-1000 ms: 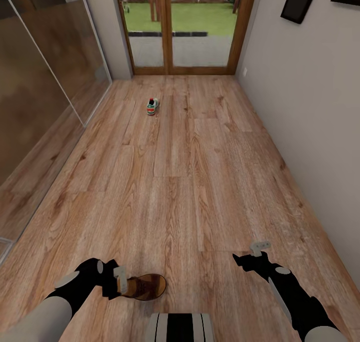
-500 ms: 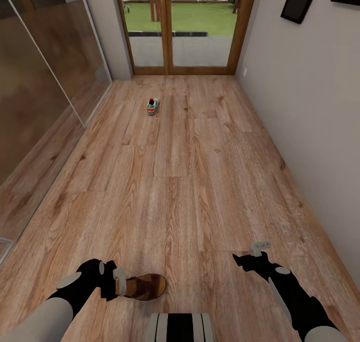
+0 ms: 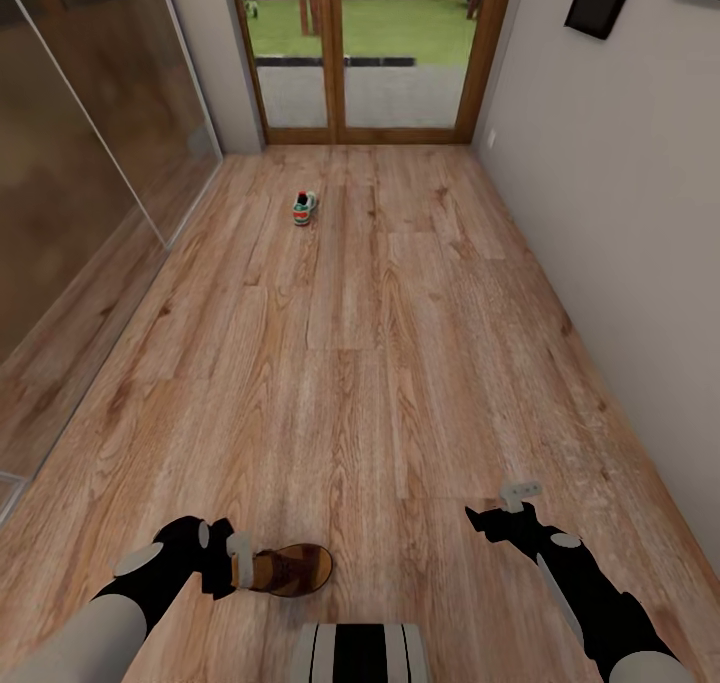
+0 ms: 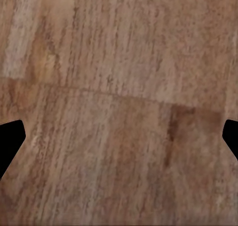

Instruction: Pick up the two gym shoes and the two sandals from the corridor floor and place them onto the hallstand (shoe rack) in the corridor, making sure they are on the rack and not on the floor. Arrange them so the two gym shoes are next to each other and the two sandals are next to each other.

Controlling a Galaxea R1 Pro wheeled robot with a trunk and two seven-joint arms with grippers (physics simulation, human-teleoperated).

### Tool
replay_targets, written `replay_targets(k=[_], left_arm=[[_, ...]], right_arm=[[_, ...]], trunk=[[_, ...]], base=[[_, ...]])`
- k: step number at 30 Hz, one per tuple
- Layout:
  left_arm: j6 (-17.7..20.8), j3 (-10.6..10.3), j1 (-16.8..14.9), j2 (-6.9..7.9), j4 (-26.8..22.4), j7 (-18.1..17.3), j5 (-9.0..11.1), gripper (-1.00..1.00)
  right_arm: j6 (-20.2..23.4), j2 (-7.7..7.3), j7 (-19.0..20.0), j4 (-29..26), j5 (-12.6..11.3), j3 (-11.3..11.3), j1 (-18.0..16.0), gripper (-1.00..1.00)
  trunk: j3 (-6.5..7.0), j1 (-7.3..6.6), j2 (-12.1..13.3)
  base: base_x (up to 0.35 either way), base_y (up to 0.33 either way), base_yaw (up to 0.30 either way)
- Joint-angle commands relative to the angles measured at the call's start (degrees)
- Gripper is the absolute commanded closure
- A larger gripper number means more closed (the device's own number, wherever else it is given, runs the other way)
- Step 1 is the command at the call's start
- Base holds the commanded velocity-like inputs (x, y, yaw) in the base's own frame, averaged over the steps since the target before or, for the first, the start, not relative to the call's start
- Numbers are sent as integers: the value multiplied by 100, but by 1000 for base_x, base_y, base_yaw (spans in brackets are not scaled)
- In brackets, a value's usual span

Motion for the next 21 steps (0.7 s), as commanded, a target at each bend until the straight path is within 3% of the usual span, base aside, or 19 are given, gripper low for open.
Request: replay_targets(k=[1,7,21], left_arm=[[42,-34,-2,6,-13,-23,12,-100],[13,-34,0,7,-18,-14,12,-100],[-18,-26,9,7,-15,310,17,-100]], right_arm=[[30,-1,25,-12,29,-4,-1,-100],[30,-1,25,-12,29,-4,-1,-100],[30,-1,25,-8,29,-4,-1,-100]], trunk=[[-27,1,-3],[-160,17,-11],[-160,17,-11]], base=[[0,0,0],[0,0,0],[0,0,0]])
